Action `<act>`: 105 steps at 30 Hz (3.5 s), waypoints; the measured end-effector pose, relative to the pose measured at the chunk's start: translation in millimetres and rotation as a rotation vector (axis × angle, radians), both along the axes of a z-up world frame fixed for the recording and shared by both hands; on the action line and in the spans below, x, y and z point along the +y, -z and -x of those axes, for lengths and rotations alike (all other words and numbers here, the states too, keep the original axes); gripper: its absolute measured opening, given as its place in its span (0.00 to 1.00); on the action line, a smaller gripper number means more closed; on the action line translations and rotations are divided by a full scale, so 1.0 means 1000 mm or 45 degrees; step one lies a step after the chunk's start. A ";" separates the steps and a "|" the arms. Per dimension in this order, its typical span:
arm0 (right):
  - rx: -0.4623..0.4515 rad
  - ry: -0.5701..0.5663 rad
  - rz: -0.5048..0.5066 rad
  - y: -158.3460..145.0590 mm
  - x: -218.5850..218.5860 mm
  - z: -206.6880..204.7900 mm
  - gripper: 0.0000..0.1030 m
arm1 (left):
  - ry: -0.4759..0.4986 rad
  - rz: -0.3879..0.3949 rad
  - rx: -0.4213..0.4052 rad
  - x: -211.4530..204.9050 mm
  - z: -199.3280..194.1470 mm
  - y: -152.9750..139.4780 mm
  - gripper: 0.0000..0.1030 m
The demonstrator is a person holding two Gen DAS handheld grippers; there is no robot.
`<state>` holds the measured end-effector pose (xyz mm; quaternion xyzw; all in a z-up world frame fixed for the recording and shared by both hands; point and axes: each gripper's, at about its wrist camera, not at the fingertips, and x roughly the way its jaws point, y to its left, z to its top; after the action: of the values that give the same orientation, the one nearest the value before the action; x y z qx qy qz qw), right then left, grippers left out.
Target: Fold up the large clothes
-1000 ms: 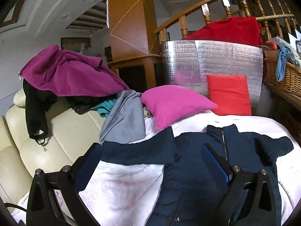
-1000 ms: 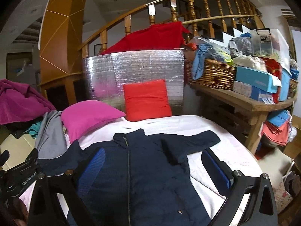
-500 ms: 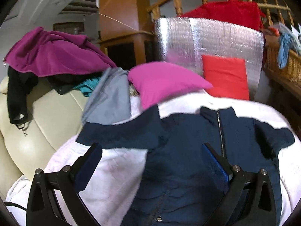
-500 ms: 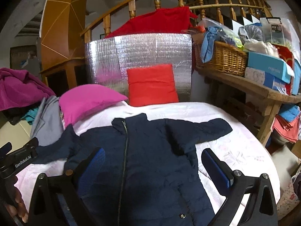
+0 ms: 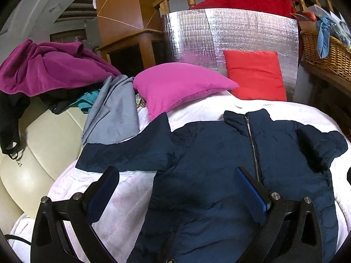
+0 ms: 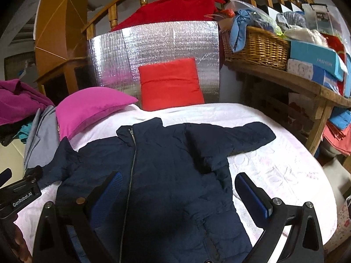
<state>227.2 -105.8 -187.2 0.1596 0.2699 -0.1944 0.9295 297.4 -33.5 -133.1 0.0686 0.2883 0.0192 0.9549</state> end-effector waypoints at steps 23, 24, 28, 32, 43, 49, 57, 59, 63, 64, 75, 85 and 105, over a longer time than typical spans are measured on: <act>0.046 0.054 -0.044 0.018 -0.035 -0.029 1.00 | 0.017 -0.031 0.033 -0.016 -0.022 0.015 1.00; 0.047 0.060 -0.045 0.019 -0.039 -0.030 1.00 | 0.019 -0.032 0.034 -0.017 -0.023 0.015 1.00; 0.033 0.078 -0.108 0.024 -0.063 -0.035 1.00 | 0.037 -0.035 0.056 -0.020 -0.026 0.021 1.00; -0.028 0.039 -0.241 0.037 -0.118 -0.047 1.00 | 0.141 0.006 0.224 -0.031 -0.041 0.047 1.00; -0.213 0.258 -1.124 0.156 -0.309 -0.047 0.97 | 0.263 -0.107 0.450 -0.076 -0.062 0.101 1.00; -0.172 0.353 -1.179 0.189 -0.341 -0.073 0.79 | 0.275 -0.176 0.499 -0.088 -0.072 0.121 1.00; -0.125 0.435 -1.102 0.203 -0.362 -0.109 0.74 | 0.287 -0.226 0.548 -0.098 -0.082 0.141 1.00; -0.118 0.427 -1.047 0.202 -0.361 -0.118 0.56 | 0.277 -0.219 0.556 -0.099 -0.084 0.143 1.00; -0.111 0.410 -1.026 0.203 -0.358 -0.129 0.14 | 0.250 -0.127 0.601 -0.091 -0.090 0.149 1.00; -0.131 0.406 -1.029 0.200 -0.357 -0.129 0.13 | 0.247 -0.109 0.610 -0.090 -0.092 0.150 1.00; -0.479 -0.106 -0.661 0.029 -0.246 -0.141 0.11 | 0.220 -0.135 0.466 -0.073 -0.080 0.114 1.00; -0.243 -0.705 -0.785 0.026 -0.057 -0.194 0.15 | -0.131 0.109 0.320 0.026 -0.076 0.077 1.00; -0.054 -0.078 -0.758 0.088 -0.191 -0.098 0.78 | -0.085 0.179 0.328 0.030 -0.090 0.079 1.00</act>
<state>325.5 -297.1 -275.6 0.4208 0.3003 -0.0753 0.8527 387.3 -3.4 -212.2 -0.0060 0.4113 0.0217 0.9112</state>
